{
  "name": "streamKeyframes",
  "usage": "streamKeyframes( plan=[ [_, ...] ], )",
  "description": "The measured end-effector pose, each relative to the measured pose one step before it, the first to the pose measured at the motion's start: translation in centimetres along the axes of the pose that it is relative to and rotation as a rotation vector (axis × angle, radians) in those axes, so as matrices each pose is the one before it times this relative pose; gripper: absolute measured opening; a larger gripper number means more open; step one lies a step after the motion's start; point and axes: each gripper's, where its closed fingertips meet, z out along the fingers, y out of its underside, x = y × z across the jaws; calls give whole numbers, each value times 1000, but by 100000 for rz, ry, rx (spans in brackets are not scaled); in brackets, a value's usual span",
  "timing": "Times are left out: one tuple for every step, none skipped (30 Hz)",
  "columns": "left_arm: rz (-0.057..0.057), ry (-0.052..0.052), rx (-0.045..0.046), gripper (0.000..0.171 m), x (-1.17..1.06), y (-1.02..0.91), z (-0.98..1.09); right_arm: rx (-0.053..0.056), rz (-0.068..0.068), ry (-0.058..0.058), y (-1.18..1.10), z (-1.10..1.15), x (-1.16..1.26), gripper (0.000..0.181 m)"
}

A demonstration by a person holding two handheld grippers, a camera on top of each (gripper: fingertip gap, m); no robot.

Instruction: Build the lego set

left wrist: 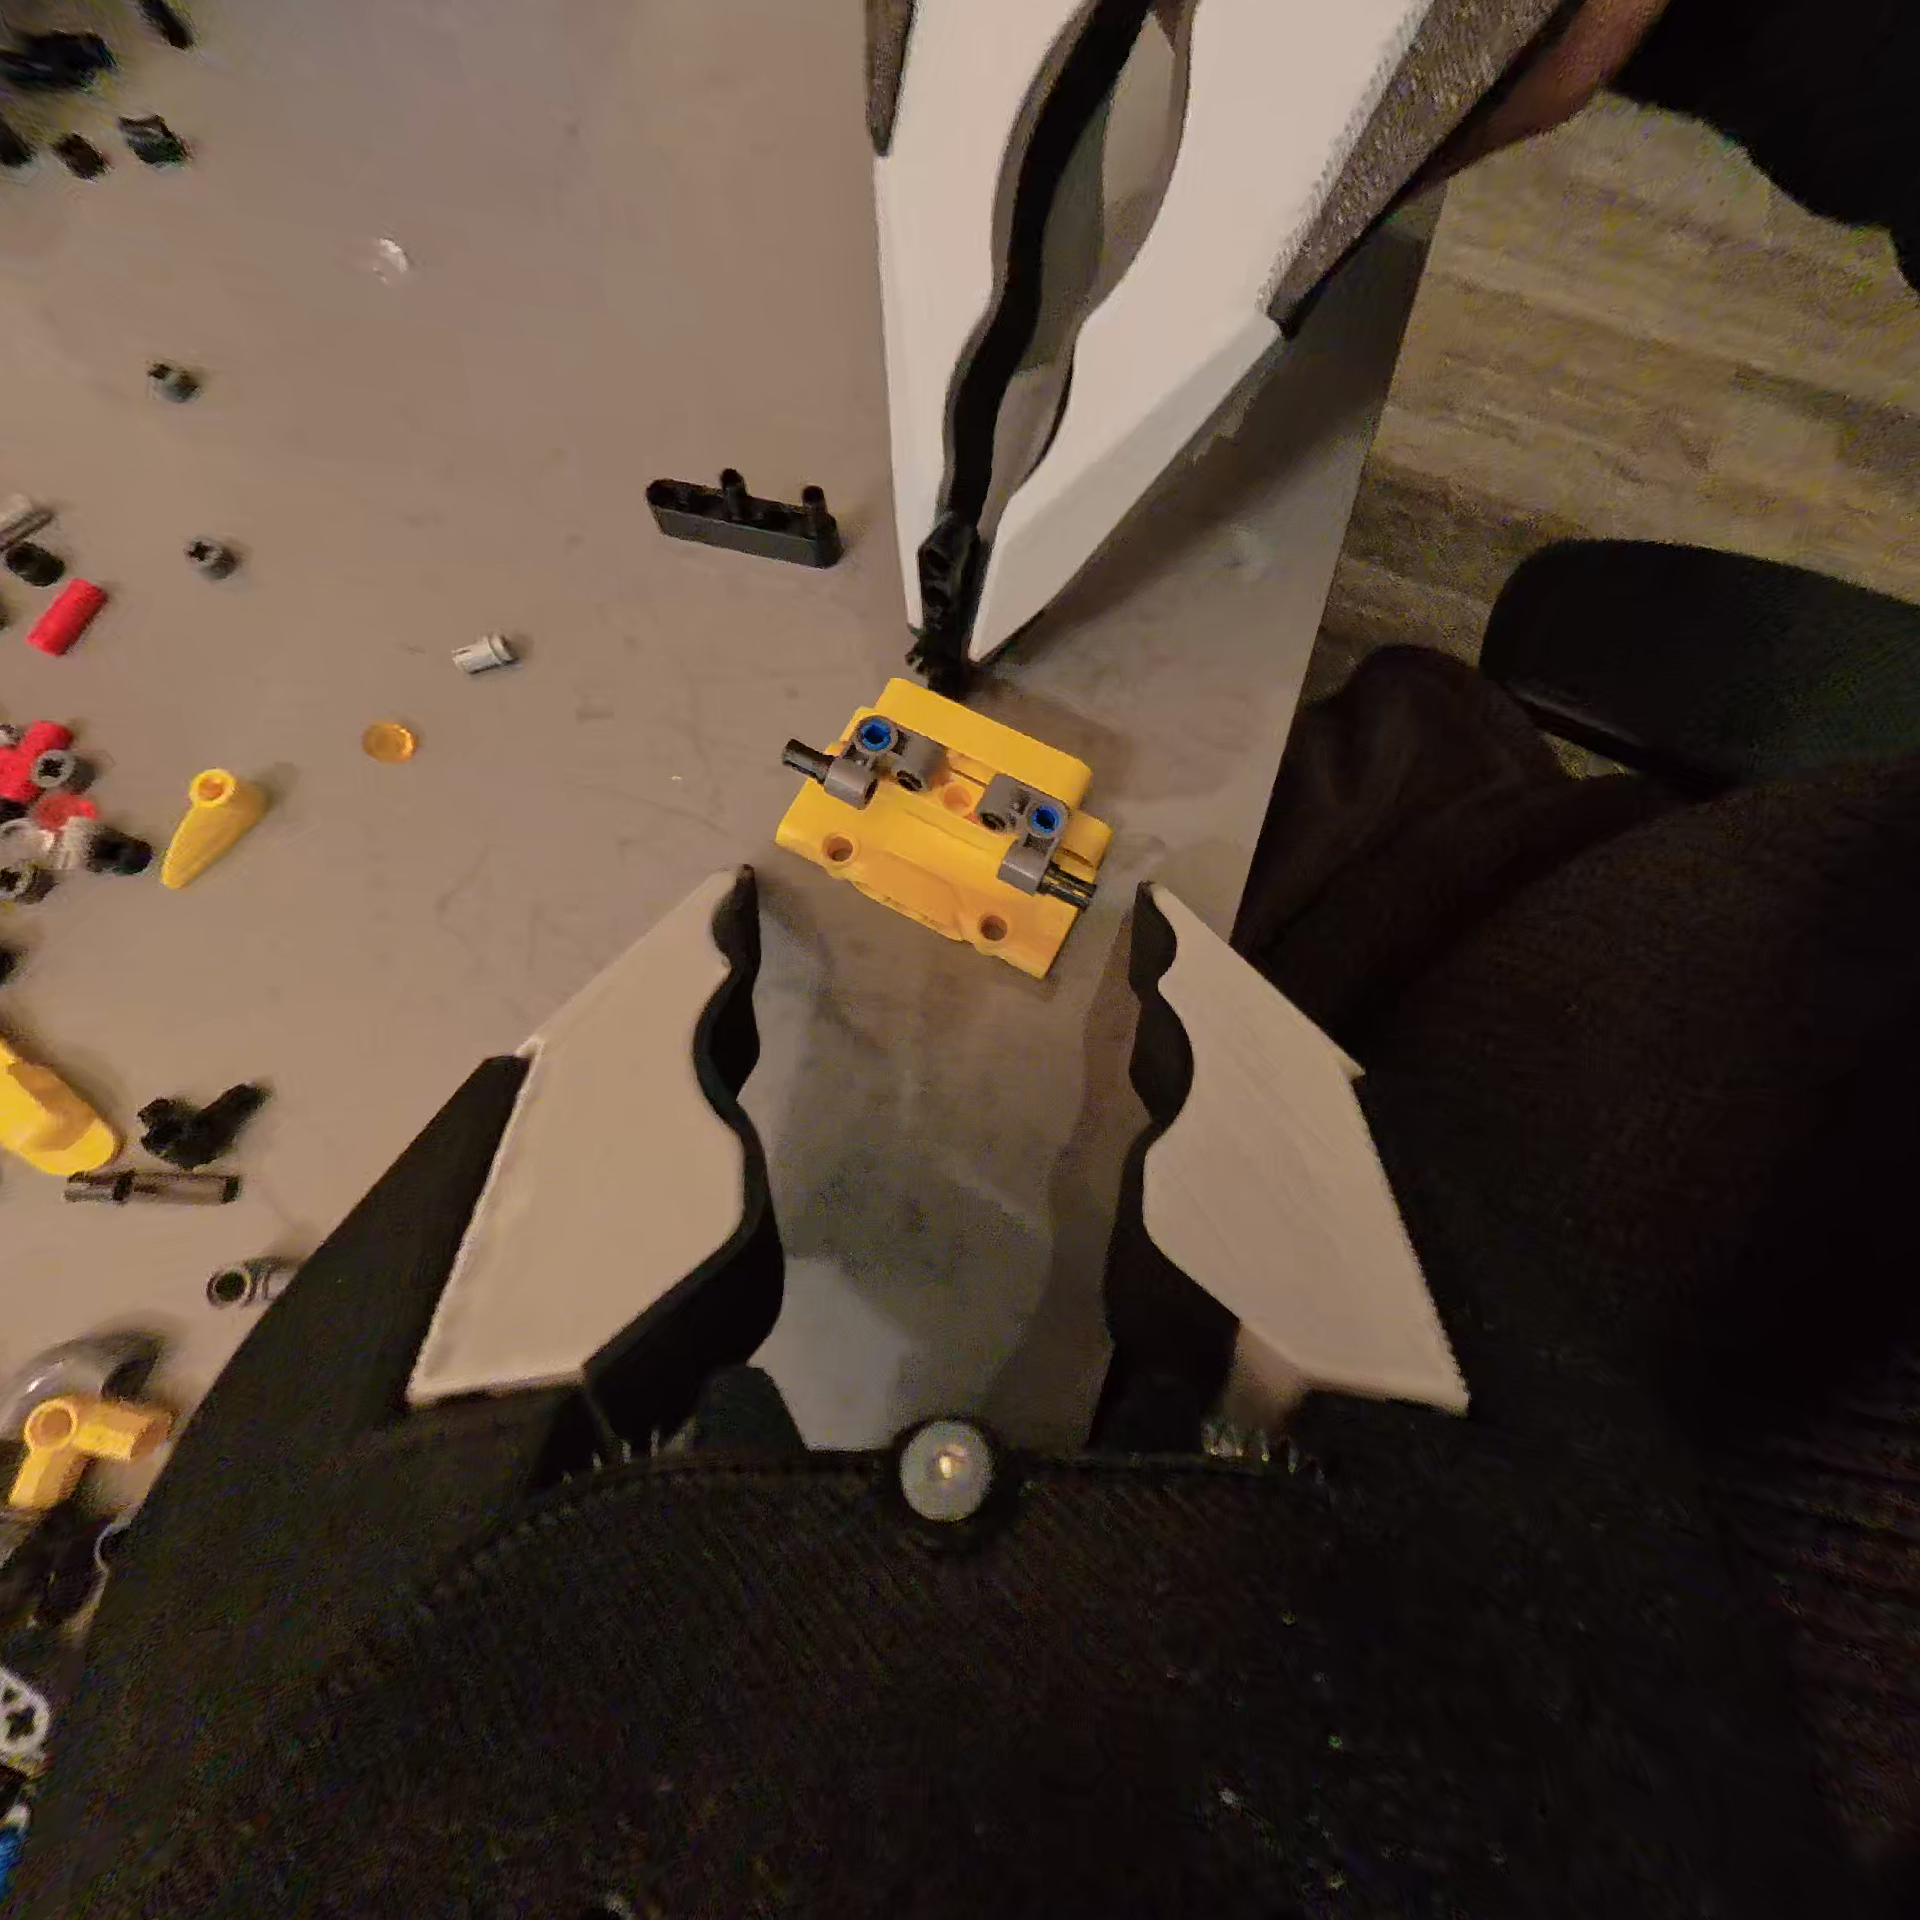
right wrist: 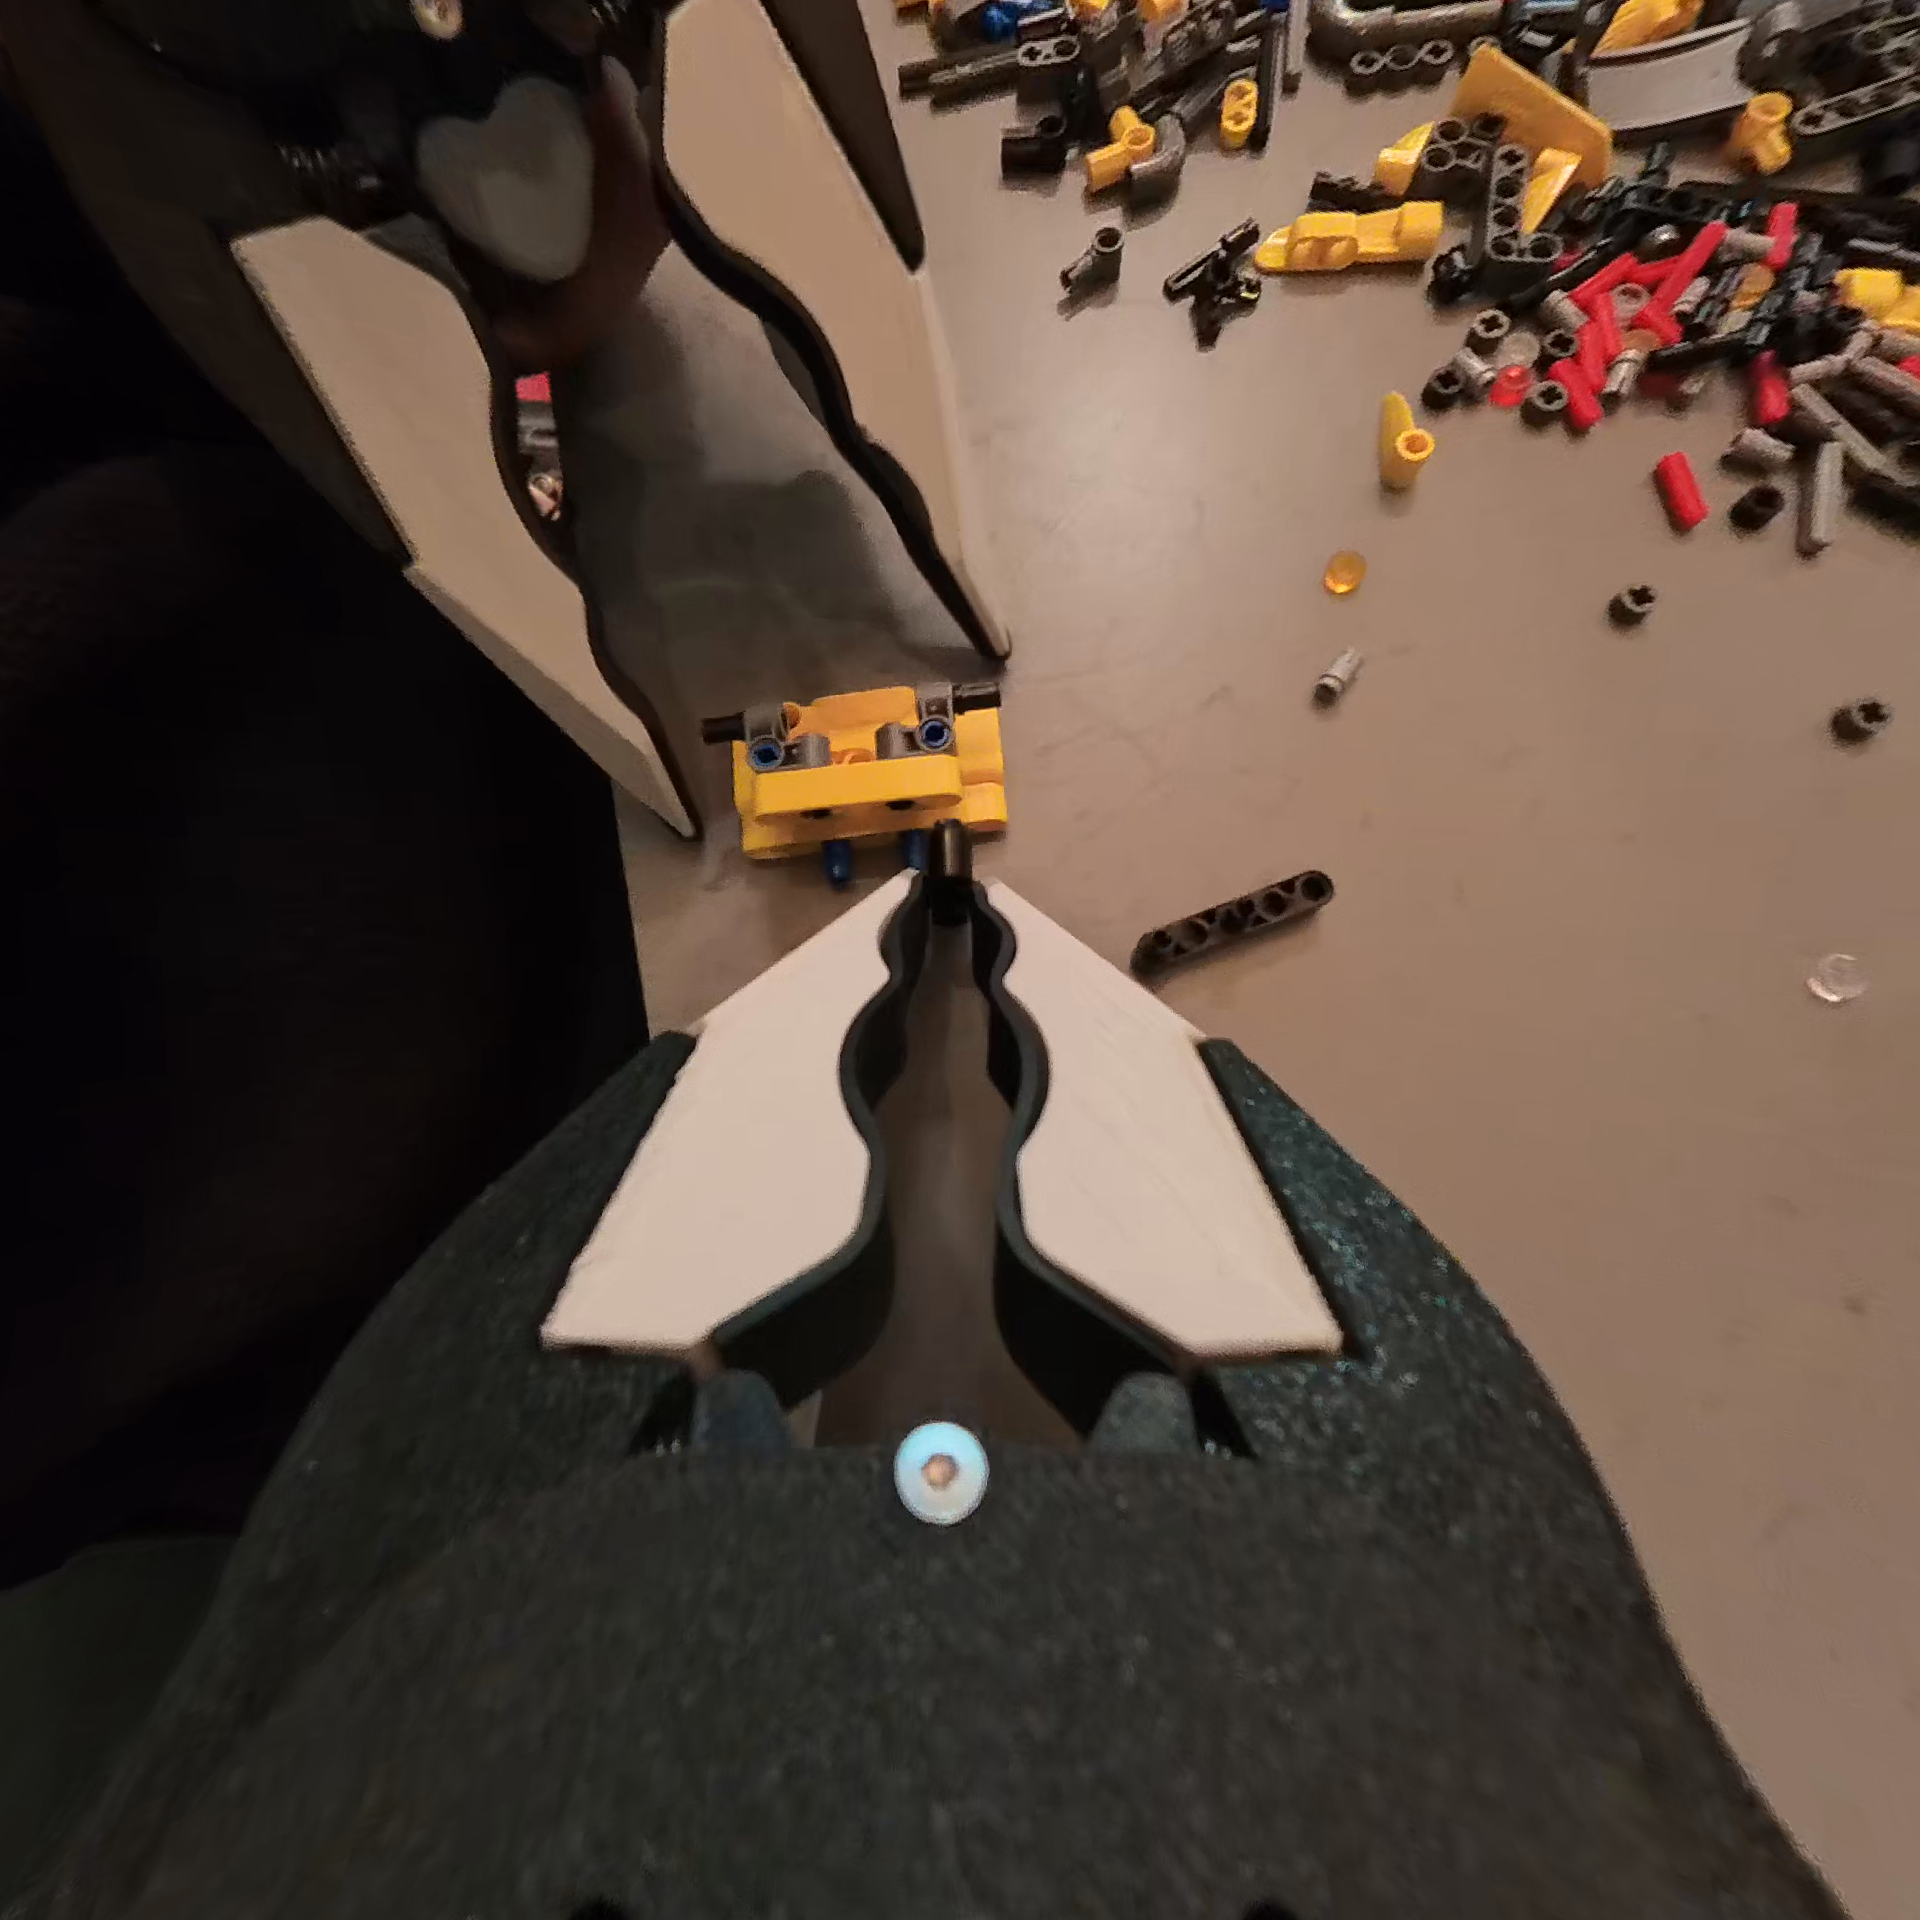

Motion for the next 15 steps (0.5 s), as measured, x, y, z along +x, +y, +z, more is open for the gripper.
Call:
streamKeyframes(
  plan=[
    [607, 1301, -583, 69, 84, 26, 126, -210, -311, -1257, -60, 59, -42, 6],
    [155, 979, 425, 67, 27, -99, 63, -199, -236, -1087, -48, 59, -25, 6],
    [295, 688, 86, 66, -19, -38, 40, -35, -196, -1092, -48, 47, -31, 6],
    [556, 419, 80, 65, -64, -22, 11, 130, -193, -1125, -59, 62, -47, 6],
    [238, 454, 94, 62, -59, -29, 1, 261, -148, -1016, -64, 71, -37, 6],
    [299, 528, 94, 60, -53, -22, 7, 361, 22, -803, -62, 62, -18, 6],
    [710, 331, -108, 59, -55, 24, -20, 360, 165, -547, -60, 44, 12, 7],
    [786, 393, -341, 60, -20, 38, -1, 275, 102, -284, -43, 29, 3, 6],
    [361, 256, -227, 60, -8, 8, -7, 150, -281, 4, -12, 6, -6, 7],
    [87, 101, -103, 60, -10, -10, 2, 10, -698, 246, -1, 5, -16, 7],
    [398, -47, 14, 60, -1, 14, 2, -18, -555, 304, 4, -1, -8, 7],
    [476, -64, 65, 60, -2, 19, 7, 21, -99, 308, -8, 2, -5, 7],
    [37, 40, 142, 60, -6, 1, 2, 36, 17, 381, 18, 4, -9, 7],
    [142, 17, 109, 60, -3, 7, -1, -3, -147, 413, 27, -1, -6, 7],
    [311, -36, 80, 60, 7, 4, 6, -95, -290, 334, 59, 17, -12, 7]
  ],
)
